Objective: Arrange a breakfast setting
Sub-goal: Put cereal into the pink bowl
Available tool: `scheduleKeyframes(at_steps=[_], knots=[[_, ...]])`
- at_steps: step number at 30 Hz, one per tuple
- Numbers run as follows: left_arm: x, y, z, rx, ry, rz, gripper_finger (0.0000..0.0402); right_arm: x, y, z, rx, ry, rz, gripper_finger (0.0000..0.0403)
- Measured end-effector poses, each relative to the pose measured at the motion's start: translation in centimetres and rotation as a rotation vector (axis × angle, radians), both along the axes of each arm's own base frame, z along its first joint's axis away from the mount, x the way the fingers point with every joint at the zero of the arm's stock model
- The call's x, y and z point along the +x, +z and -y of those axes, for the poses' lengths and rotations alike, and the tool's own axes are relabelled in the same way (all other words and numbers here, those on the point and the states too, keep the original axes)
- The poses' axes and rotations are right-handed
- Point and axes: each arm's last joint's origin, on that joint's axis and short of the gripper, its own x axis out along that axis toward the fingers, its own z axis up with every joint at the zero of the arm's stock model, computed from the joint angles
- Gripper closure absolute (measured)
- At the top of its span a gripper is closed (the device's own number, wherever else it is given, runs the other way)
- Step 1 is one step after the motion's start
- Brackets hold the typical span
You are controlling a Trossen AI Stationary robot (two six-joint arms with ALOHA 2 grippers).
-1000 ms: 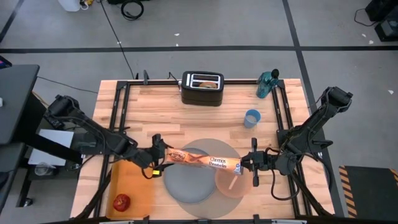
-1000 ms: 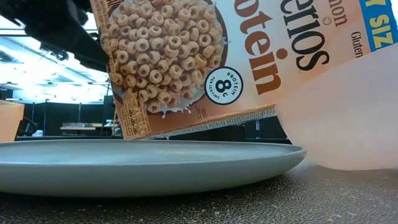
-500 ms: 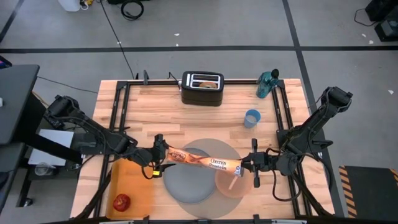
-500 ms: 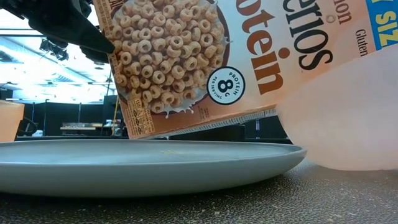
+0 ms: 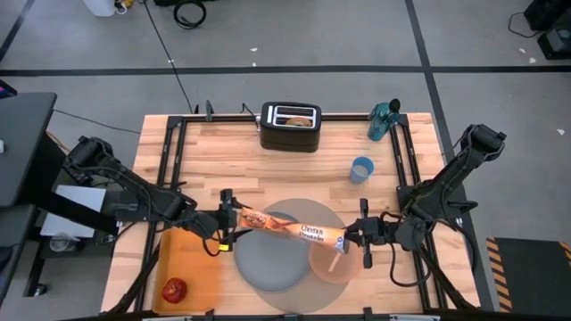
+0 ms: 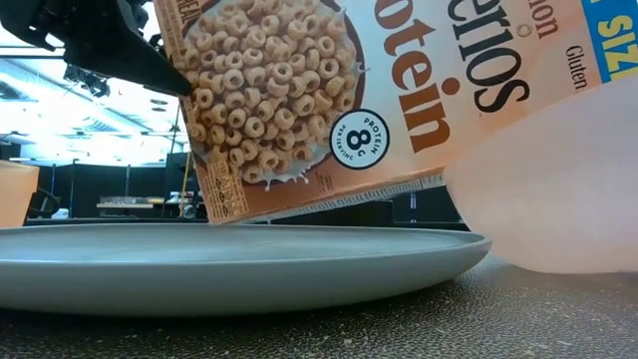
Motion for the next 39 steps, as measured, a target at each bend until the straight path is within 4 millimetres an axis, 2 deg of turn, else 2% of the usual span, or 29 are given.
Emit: scheduleKeyframes(at_steps=[4,11,24,35,39], knots=[[0.2,0.4,0.2,0.034,-0.030,0.038,0.0082,0.0,0.0,0.0,0.001,0.000,0.001,0.0396],[0.4,0.8,0.6,-0.059,-0.099,0.068,0.0087,0.0,0.0,0.0,0.001,0.000,0.001,0.0396],[0.3,1.1,0.6,-0.124,-0.107,0.084,0.0141,0.0,0.2,0.0,0.012,0.001,0.013,0.0396],[-1.4,4.4,-0.5,-0.228,-0.104,0.211,0.0162,-0.1,0.4,-0.4,0.026,0.061,0.027,0.0395],[-1.2,5.9,-0.6,-0.259,-0.129,0.189,0.0162,-0.5,0.3,-0.9,0.032,0.109,0.014,0.0395]])
